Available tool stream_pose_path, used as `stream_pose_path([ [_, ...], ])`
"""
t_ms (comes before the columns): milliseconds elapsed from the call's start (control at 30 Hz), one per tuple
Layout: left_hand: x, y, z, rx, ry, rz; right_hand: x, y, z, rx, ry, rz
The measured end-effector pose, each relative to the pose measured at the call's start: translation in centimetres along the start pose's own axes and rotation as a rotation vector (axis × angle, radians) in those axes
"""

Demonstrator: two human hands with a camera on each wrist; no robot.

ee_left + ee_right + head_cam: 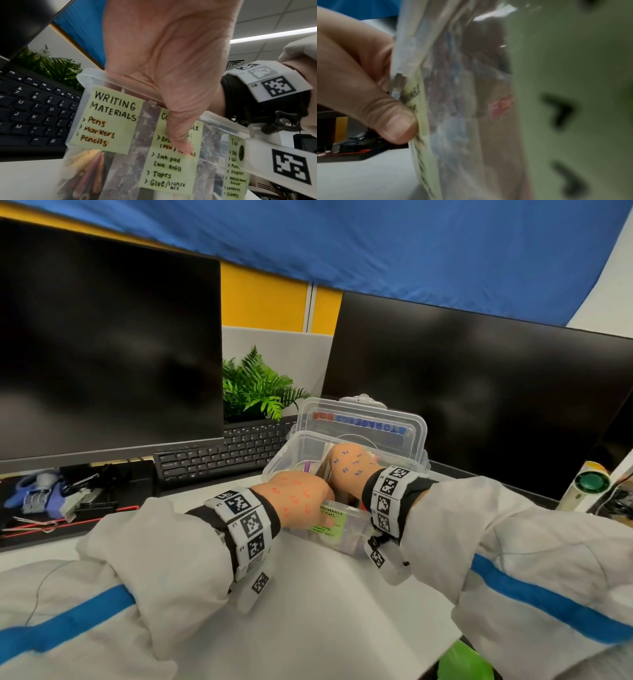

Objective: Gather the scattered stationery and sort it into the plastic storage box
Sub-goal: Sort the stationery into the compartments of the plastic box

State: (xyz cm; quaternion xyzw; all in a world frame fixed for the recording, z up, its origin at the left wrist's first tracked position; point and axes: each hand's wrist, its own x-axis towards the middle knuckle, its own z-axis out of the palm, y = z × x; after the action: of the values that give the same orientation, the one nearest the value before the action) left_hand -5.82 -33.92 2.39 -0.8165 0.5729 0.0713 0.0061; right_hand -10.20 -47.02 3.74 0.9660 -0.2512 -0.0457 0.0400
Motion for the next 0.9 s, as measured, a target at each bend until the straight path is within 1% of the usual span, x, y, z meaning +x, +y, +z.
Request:
stream_pose_path([
  [100,0.0,-0.1,0.1,0.007,0.000,0.001,0.1,0.1,0.2,0.044,0.084,-0.024],
  [167,0.1,-0.1,0.1,0.014,-0.001,0.004,0.3,0.4,0.4,0.070,0.131,-0.010],
  [233,0.2,-0.2,0.1,0.013,-0.001,0.003,0.4,0.7,0.4,0.177,0.090,0.013],
  [300,0.3,-0.2,0.2,0.018,0.001,0.003,0.5,0.9,0.3,0.274,-0.006,0.015],
  [367,0.3,-0.3,0.2,0.016,-0.003,0.000,0.0,1.0,-0.4,0.276,-0.019,0.007],
  [467,0.1,-0.3,0.2,0.005,0.005,-0.002,-1.3,1.1,-1.1,0.209,-0.093,-0.044],
  [533,-0.1,-0.2,0.1,0.006,0.011,0.012,-1.5,1.4,-0.6,0.158,-0.092,-0.031],
  [567,-0.2,-0.2,0.1,0.007,0.021,0.022,-1.7,1.4,-0.4,0.144,-0.053,-0.032],
  [600,-0.4,-0.1,0.1,0.005,0.045,0.036,-1.7,1.3,-0.2,0.131,-0.030,-0.018],
  [667,-0.9,-0.3,0.4,-0.033,0.155,0.058,-2.0,1.0,-0.2,0.130,0.016,-0.020],
  [767,-2.3,-1.1,1.0,-0.228,0.360,0.061,-2.2,0.0,-0.8,0.151,0.056,-0.009],
  [833,-3.7,-1.8,1.0,-0.277,0.461,0.020,-2.2,-1.0,-1.8,0.188,0.139,0.015],
  [900,-5.4,-2.9,1.0,-0.270,0.556,-0.059,-2.0,-2.4,-3.1,0.217,0.245,-0.029],
])
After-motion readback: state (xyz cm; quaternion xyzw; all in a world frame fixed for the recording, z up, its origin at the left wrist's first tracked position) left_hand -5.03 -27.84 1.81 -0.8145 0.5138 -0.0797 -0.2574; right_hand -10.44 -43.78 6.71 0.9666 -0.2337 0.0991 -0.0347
